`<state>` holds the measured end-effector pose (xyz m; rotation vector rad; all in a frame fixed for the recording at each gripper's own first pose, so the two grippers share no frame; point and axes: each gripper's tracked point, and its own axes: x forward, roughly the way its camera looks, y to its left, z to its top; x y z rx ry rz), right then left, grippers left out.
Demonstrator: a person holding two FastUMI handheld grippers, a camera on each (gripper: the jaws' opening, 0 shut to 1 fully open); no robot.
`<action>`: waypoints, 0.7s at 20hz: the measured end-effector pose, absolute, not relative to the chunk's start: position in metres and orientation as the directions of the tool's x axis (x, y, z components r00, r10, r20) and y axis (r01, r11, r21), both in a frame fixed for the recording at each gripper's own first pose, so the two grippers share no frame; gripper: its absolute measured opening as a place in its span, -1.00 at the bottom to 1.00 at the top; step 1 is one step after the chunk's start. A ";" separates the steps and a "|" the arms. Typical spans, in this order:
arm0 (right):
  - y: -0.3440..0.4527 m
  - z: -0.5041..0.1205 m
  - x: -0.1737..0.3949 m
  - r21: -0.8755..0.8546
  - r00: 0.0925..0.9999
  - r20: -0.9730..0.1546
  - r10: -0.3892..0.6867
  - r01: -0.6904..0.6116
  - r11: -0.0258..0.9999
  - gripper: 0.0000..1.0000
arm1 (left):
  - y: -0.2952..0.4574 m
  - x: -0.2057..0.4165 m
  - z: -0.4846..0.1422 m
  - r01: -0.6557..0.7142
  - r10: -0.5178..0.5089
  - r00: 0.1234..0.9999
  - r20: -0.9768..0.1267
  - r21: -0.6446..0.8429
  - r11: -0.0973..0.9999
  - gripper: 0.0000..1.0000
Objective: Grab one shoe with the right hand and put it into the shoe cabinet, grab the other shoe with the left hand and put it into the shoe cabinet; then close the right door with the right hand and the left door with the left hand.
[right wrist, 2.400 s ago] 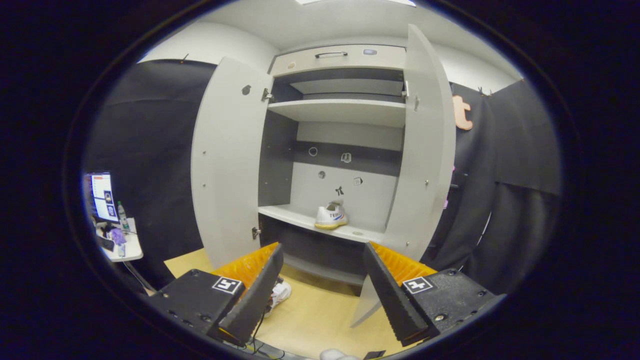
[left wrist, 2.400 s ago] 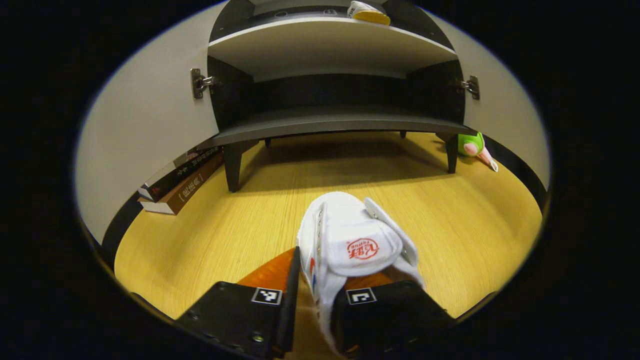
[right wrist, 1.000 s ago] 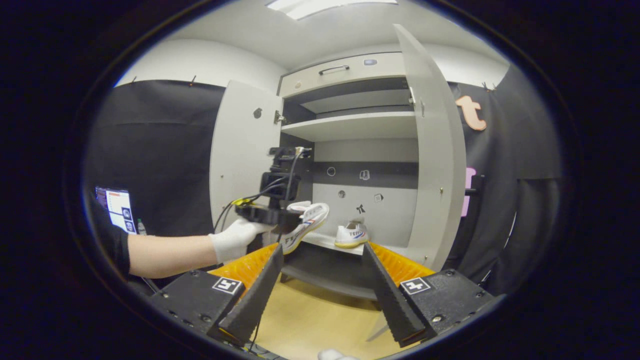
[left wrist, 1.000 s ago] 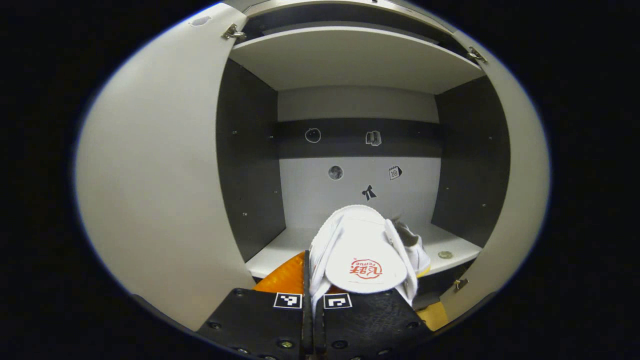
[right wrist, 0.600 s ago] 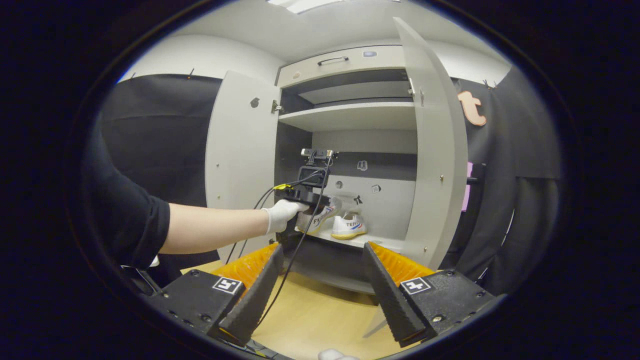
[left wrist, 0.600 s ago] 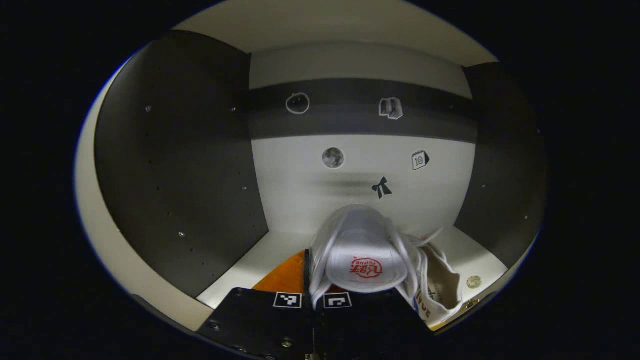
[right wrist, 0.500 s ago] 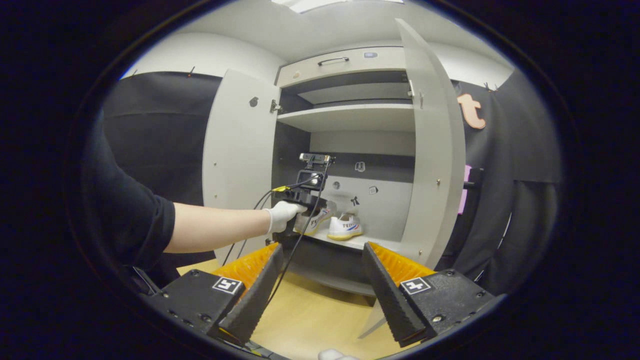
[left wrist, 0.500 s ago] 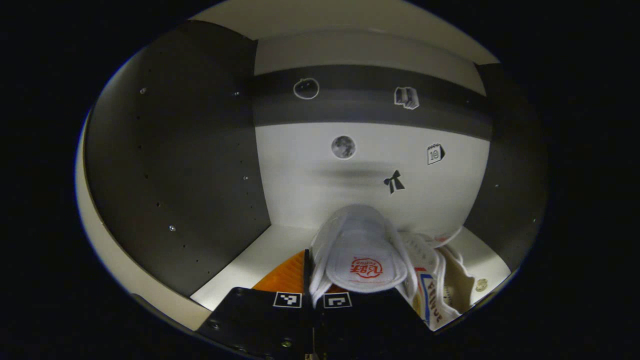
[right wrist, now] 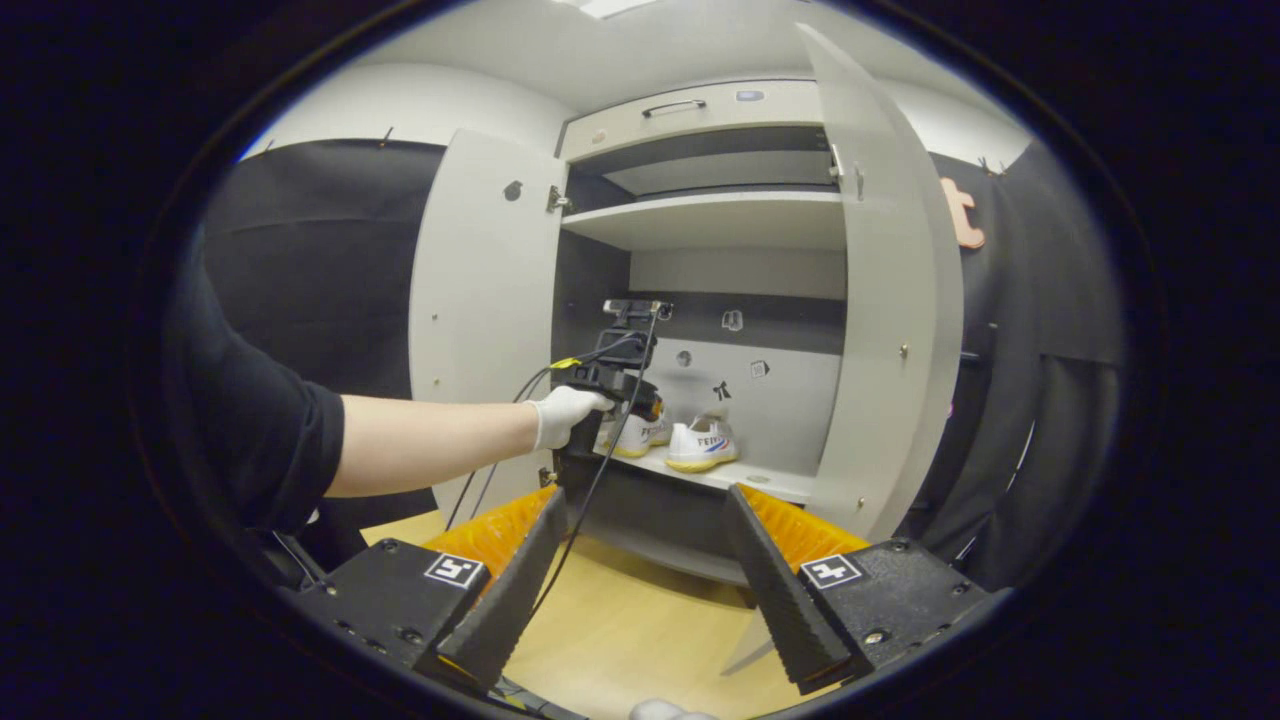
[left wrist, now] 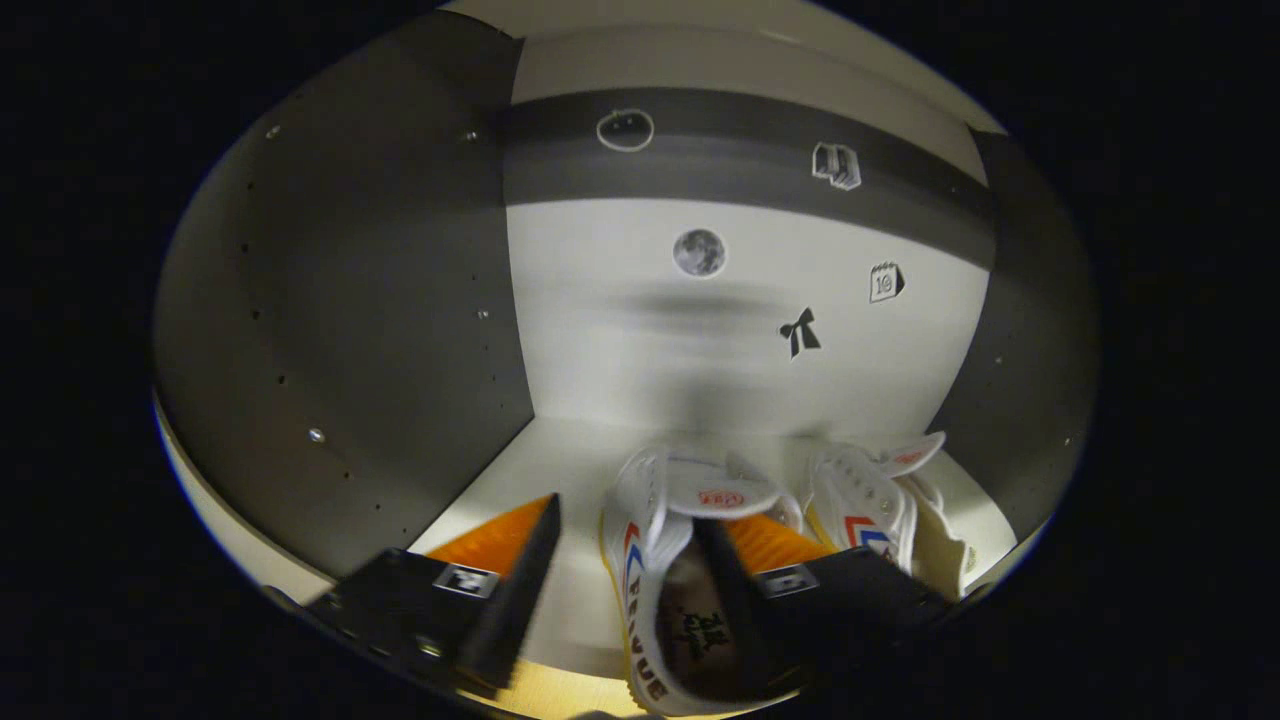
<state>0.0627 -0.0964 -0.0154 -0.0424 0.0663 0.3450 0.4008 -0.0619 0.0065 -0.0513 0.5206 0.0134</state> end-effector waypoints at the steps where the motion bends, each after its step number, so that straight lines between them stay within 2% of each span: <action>1: -0.098 -0.014 0.064 -0.025 0.942 -0.066 0.329 -0.331 0.943 1.00 | -0.058 0.388 0.021 -0.027 -0.004 0.883 -0.469 -0.059 0.998 0.96; 3: -0.102 -0.010 0.067 -0.011 0.950 -0.053 0.308 -0.309 0.951 0.97 | -0.051 0.359 0.044 -0.026 0.002 0.915 -0.405 -0.054 0.998 0.96; 8: -0.118 -0.001 0.075 0.021 0.972 -0.055 0.229 -0.228 0.973 1.00 | -0.057 0.250 0.100 0.074 -0.082 0.973 -0.216 -0.043 0.996 0.91; 9: -0.121 0.002 0.076 0.019 0.977 -0.047 0.207 -0.206 0.978 0.99 | -0.056 0.227 0.111 0.096 -0.102 0.980 -0.170 -0.044 0.994 0.69; 10: -0.124 0.007 0.075 0.015 0.983 -0.038 0.181 -0.181 0.983 0.99 | -0.049 0.199 0.121 0.111 -0.116 0.982 -0.151 -0.044 0.993 0.92; 14: -0.122 0.019 0.059 0.002 0.995 -0.023 0.093 -0.093 0.996 0.97 | -0.029 0.106 0.140 0.143 -0.149 0.984 -0.099 -0.061 0.988 0.89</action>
